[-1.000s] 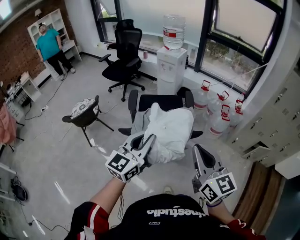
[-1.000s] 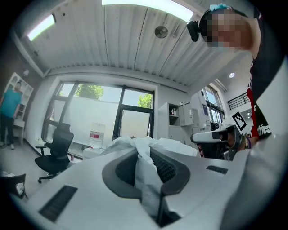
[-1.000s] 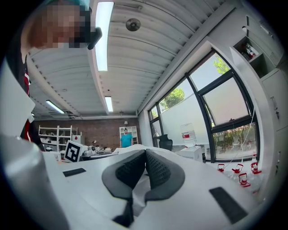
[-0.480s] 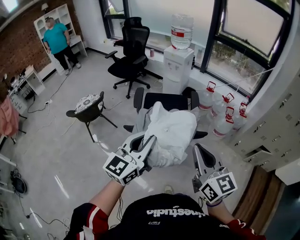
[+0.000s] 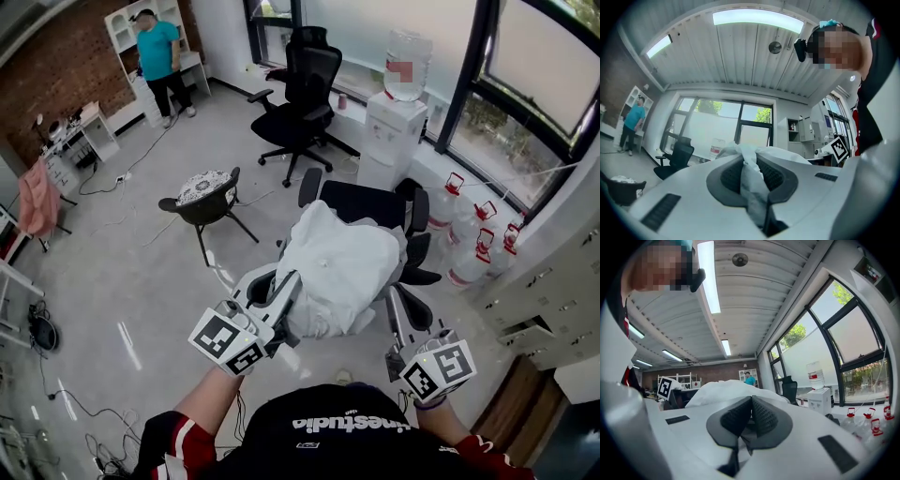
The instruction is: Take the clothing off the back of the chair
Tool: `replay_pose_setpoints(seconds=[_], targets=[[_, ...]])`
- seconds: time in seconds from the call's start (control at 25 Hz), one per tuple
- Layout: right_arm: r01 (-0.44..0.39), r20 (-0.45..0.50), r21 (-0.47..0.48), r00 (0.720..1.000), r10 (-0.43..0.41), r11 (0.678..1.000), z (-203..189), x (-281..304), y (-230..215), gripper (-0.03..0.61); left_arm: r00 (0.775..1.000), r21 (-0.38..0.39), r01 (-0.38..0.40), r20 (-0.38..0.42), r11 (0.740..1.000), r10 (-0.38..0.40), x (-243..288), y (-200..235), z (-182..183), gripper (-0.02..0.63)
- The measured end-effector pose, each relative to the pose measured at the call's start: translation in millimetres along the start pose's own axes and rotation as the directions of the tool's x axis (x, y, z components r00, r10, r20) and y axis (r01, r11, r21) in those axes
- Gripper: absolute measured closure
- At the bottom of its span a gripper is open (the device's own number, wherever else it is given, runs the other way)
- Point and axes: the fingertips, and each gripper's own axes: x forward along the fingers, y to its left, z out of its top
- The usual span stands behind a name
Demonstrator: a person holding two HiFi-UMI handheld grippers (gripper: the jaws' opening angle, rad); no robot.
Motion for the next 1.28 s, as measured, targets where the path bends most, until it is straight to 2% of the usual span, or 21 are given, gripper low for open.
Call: replay_pose_setpoints(seconds=[0.28, 0.52, 0.84, 1.28], targets=[[-0.136, -0.023, 0.001, 0.990, 0.136, 0.991, -6.2, 40.5, 34.5, 0.564, 0.991, 0.013, -0.127, 0.042, 0.992, 0.126, -49.2, 23.4, 18.7, 0.561], [-0.259, -0.047, 0.014, 0.965, 0.259, 0.966, -17.0, 72.6, 73.2, 0.563, 0.964, 0.009, -0.258, 0.070, 0.966, 0.257, -102.2, 42.3, 30.9, 0.562], [-0.376, -0.069, 0.031, 0.924, 0.377, 0.926, -26.3, 100.5, 119.2, 0.563, 0.905, 0.020, -0.421, 0.083, 0.907, 0.418, -169.3, 62.8, 41.1, 0.561], [-0.504, -0.089, 0.050, 0.858, 0.507, 0.862, -34.9, 127.4, 172.4, 0.563, 0.810, 0.038, -0.583, 0.108, 0.811, 0.577, -235.8, 68.4, 52.8, 0.562]])
